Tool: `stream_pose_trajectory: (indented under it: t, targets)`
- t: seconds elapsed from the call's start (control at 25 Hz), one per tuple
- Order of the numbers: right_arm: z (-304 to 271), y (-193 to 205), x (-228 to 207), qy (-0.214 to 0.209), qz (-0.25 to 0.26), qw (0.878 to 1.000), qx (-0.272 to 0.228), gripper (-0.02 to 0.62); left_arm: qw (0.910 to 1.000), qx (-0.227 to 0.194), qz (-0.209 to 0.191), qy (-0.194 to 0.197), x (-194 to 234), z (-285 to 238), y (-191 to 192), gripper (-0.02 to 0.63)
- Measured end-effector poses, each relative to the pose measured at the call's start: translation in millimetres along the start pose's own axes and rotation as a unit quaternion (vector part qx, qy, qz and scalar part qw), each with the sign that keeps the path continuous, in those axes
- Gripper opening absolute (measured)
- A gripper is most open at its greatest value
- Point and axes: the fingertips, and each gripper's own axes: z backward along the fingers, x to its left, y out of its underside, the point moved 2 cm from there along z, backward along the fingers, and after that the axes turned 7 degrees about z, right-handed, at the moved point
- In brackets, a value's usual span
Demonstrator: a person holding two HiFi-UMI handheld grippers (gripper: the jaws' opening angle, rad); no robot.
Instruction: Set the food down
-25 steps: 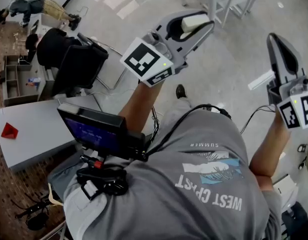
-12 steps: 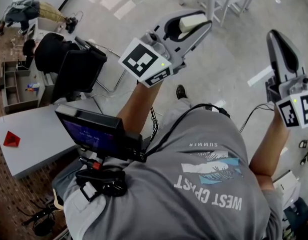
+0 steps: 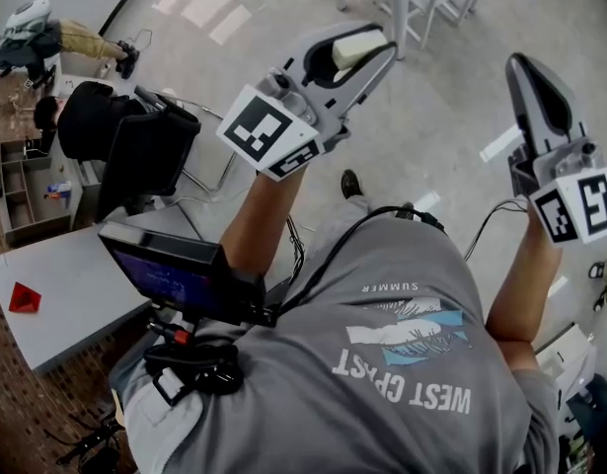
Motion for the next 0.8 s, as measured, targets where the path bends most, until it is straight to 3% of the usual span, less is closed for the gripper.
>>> stream_pose_trajectory:
  t: [0.36, 0.8]
  targets:
    - [-31.9, -6.0, 7.4, 0.010, 0.005, 1.000, 0.008, 0.008, 0.9999, -0.003, 0.003, 0.011, 28.4, 10.9, -7.3, 0.101]
    - [-113.7, -17.3, 29.9, 0.052, 0.017, 0.998, 0.014, 0.008, 0.9984, -0.013, 0.014, 0.054, 111.9, 36.8, -19.1, 0.101]
